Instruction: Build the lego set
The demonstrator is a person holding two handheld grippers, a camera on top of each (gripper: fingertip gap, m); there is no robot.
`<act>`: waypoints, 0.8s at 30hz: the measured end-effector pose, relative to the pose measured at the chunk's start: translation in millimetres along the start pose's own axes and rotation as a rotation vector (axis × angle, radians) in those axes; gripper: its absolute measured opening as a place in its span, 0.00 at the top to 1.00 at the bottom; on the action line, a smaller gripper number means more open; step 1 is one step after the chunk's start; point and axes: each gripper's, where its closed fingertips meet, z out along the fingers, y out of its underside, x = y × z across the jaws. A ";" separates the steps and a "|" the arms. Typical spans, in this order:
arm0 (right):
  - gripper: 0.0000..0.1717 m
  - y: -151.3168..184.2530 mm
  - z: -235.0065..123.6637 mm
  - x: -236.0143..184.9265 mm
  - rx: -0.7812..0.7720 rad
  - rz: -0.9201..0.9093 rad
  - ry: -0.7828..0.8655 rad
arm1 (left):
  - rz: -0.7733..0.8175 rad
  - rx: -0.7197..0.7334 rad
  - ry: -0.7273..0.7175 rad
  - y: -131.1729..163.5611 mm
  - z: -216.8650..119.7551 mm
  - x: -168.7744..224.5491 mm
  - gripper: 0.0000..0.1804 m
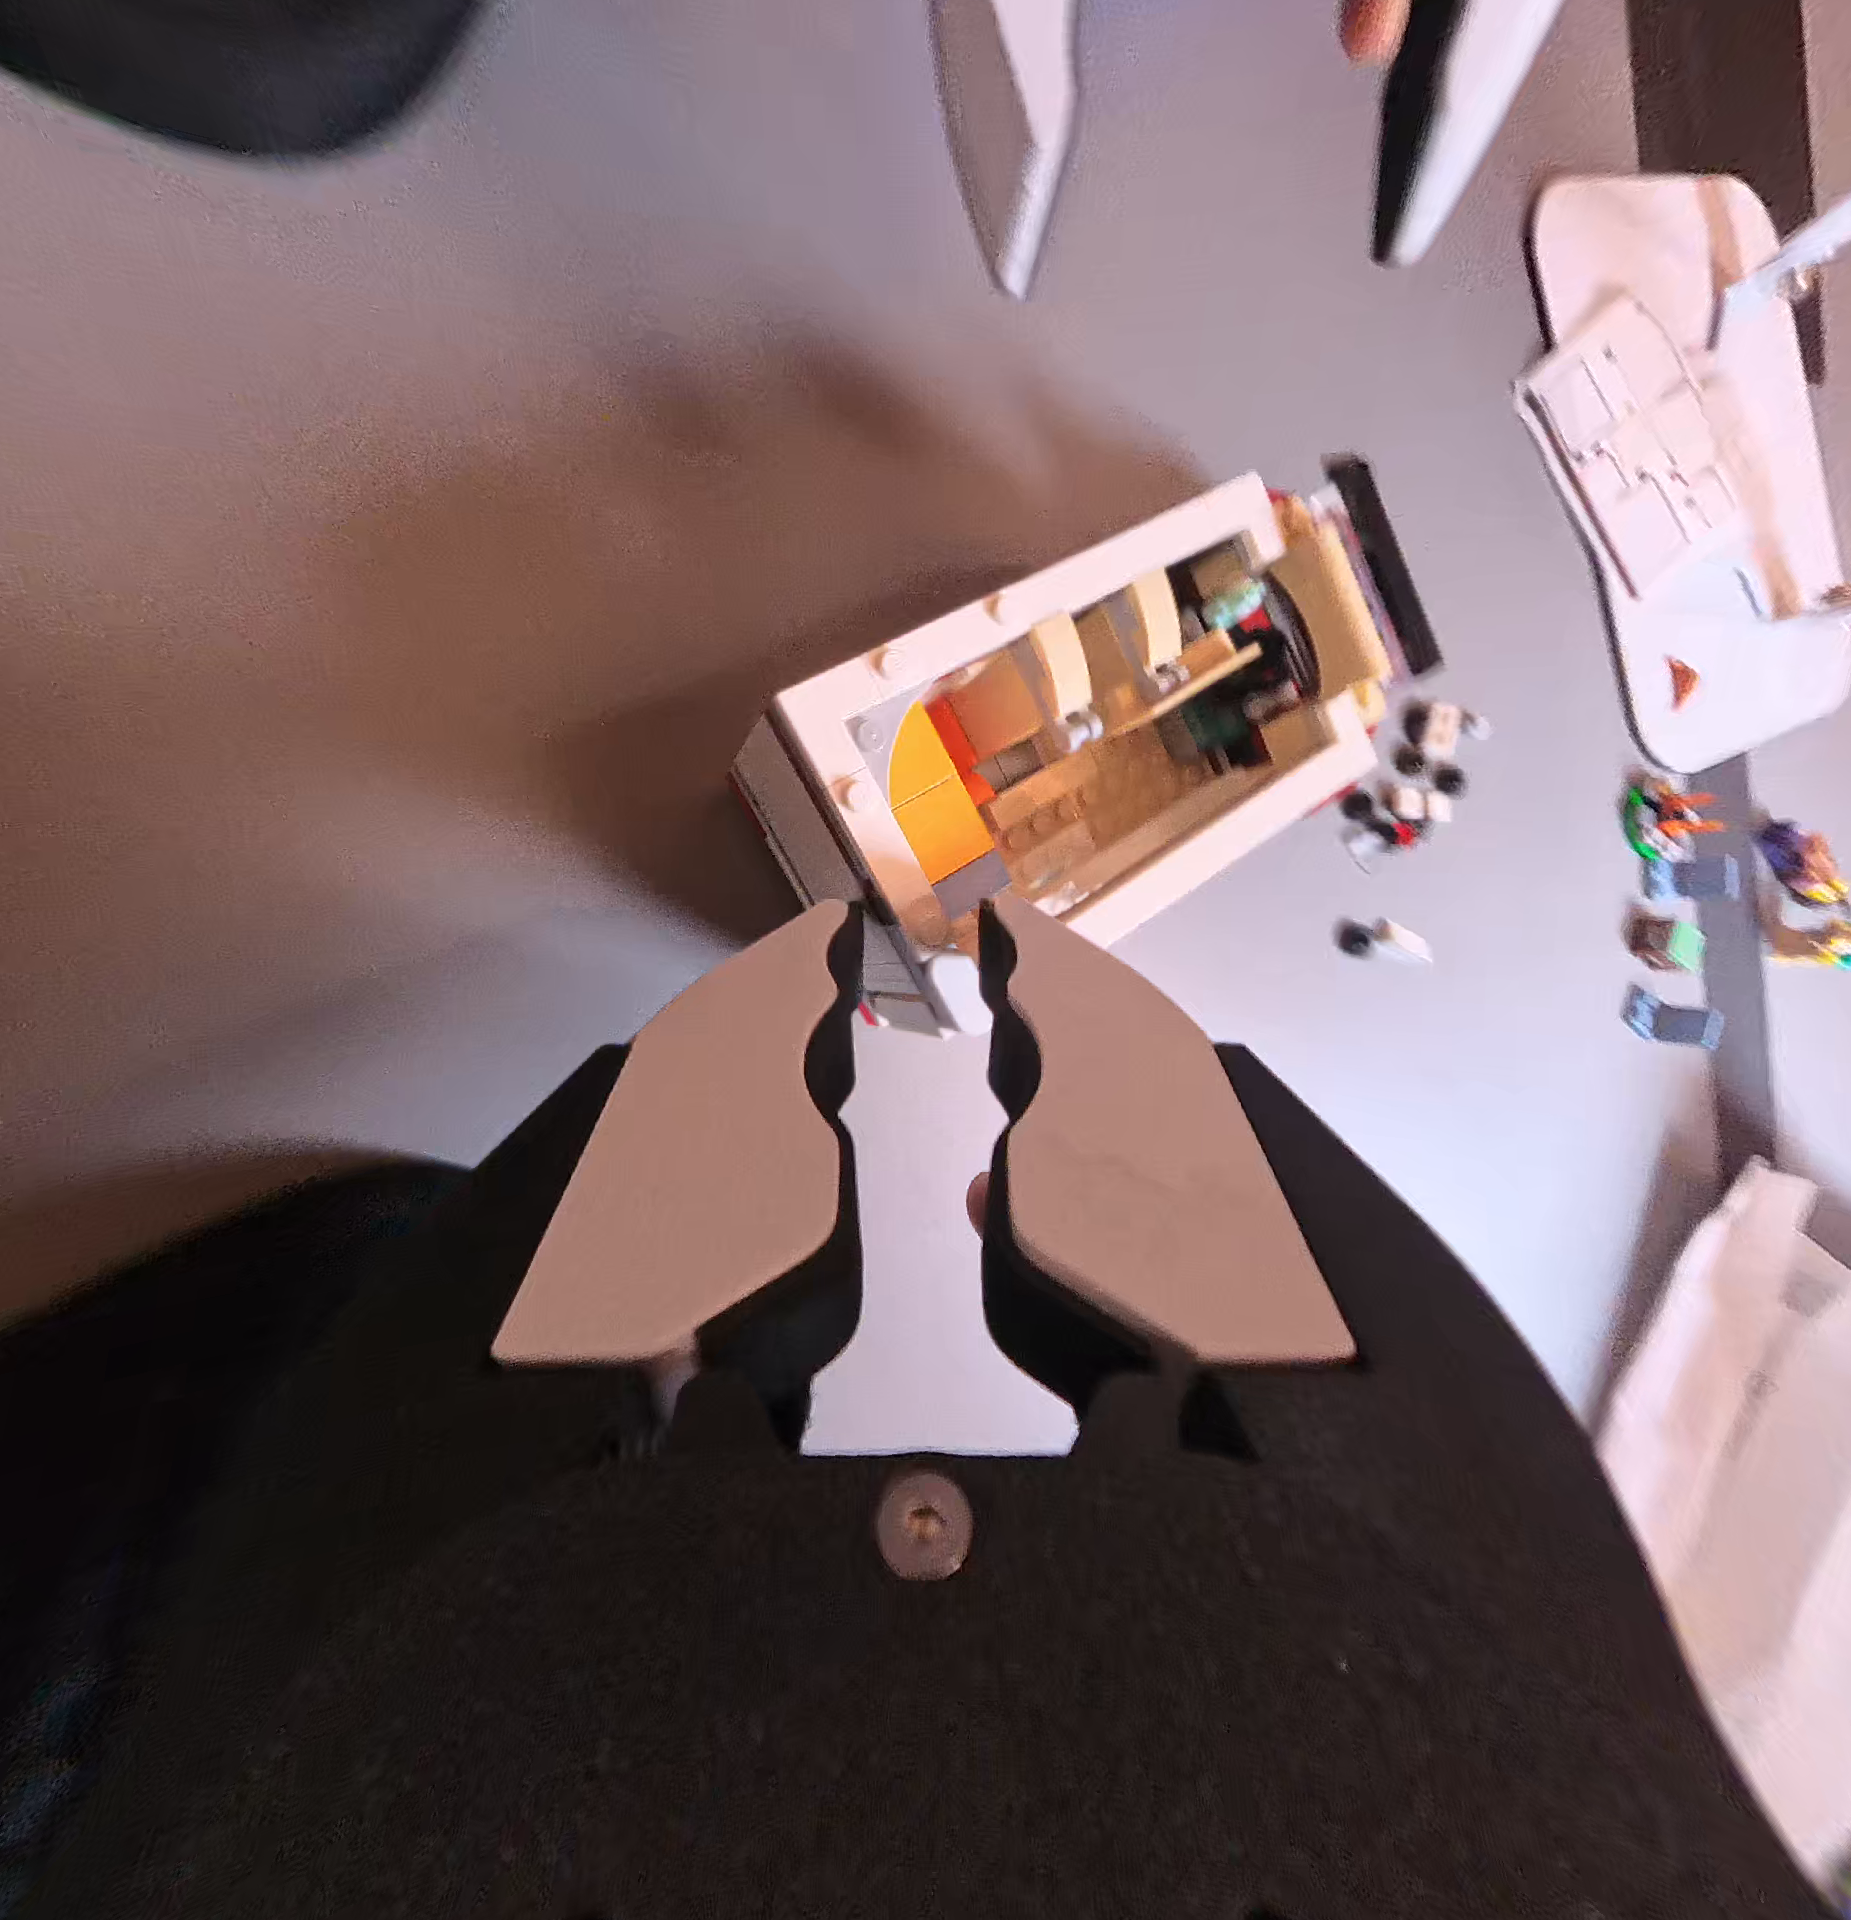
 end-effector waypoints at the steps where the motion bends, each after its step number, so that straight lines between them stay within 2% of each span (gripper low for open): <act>1: 0.88 9.2 -1.0 8.3 -0.024 -0.020 0.007 | 0.005 -0.019 -0.008 3.5 3.8 -1.6 0.65; 6: 0.84 44.5 -7.5 51.7 -0.107 -0.069 0.050 | 0.051 -0.134 -0.095 21.4 24.5 -19.2 0.58; 10: 0.83 68.7 -14.7 81.1 -0.219 -0.072 0.133 | 0.000 -0.152 -0.102 17.8 51.1 -39.7 0.54; 12: 0.81 67.4 -19.8 83.2 -0.182 -0.060 0.147 | -0.006 -0.206 -0.095 22.8 68.9 -50.4 0.49; 16: 0.80 52.3 -23.7 69.1 -0.058 0.004 0.166 | 0.026 -0.300 -0.086 37.8 92.7 -64.7 0.46; 18: 0.80 50.0 -18.5 64.1 -0.034 0.016 0.203 | 0.006 -0.283 -0.048 37.1 96.0 -60.4 0.50; 20: 0.80 54.6 -13.8 65.8 -0.033 0.010 0.249 | 0.052 -0.302 -0.074 39.2 91.2 -60.3 0.55; 24: 0.81 66.2 -17.3 75.1 0.042 0.094 0.258 | 0.095 -0.324 -0.050 37.2 75.0 -32.9 0.62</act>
